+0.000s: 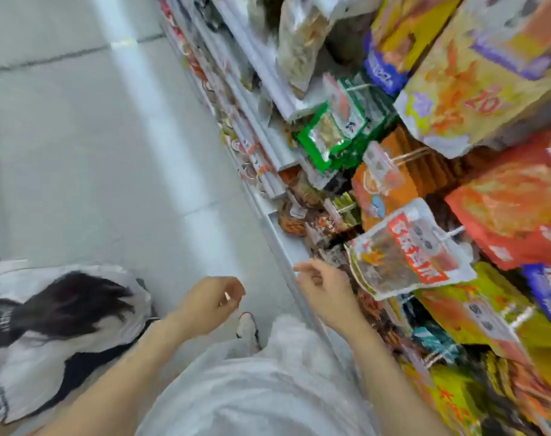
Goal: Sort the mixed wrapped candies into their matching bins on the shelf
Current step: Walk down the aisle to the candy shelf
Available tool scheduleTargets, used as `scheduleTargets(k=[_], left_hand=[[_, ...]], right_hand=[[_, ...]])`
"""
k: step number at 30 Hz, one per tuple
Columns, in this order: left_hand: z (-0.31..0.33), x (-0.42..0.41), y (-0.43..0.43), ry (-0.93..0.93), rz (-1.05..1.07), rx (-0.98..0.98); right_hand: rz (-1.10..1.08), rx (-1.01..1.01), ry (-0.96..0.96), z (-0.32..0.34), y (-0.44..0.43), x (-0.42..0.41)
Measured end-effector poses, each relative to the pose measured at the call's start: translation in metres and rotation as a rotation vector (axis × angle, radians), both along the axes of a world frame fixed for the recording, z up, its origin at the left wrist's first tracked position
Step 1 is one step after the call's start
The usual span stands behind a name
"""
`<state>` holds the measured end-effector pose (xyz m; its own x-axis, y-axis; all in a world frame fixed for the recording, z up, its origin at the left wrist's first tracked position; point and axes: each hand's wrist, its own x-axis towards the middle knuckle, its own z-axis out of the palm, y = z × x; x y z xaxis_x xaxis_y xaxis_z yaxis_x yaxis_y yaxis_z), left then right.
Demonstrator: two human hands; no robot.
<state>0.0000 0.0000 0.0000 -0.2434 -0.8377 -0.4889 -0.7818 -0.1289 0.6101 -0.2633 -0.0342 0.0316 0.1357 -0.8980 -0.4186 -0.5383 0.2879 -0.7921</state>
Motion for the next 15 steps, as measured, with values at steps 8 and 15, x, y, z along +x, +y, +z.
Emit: scheduleTargets(k=[8, 15], left_hand=[[0.003, 0.066, -0.165, 0.041, 0.290, -0.036], [0.038, 0.151, -0.312, 0.165, 0.579, -0.072]], right_hand=[[0.220, 0.055, 0.076, -0.032, -0.174, 0.069], [0.441, 0.068, 0.097, -0.043, -0.353, 0.172]])
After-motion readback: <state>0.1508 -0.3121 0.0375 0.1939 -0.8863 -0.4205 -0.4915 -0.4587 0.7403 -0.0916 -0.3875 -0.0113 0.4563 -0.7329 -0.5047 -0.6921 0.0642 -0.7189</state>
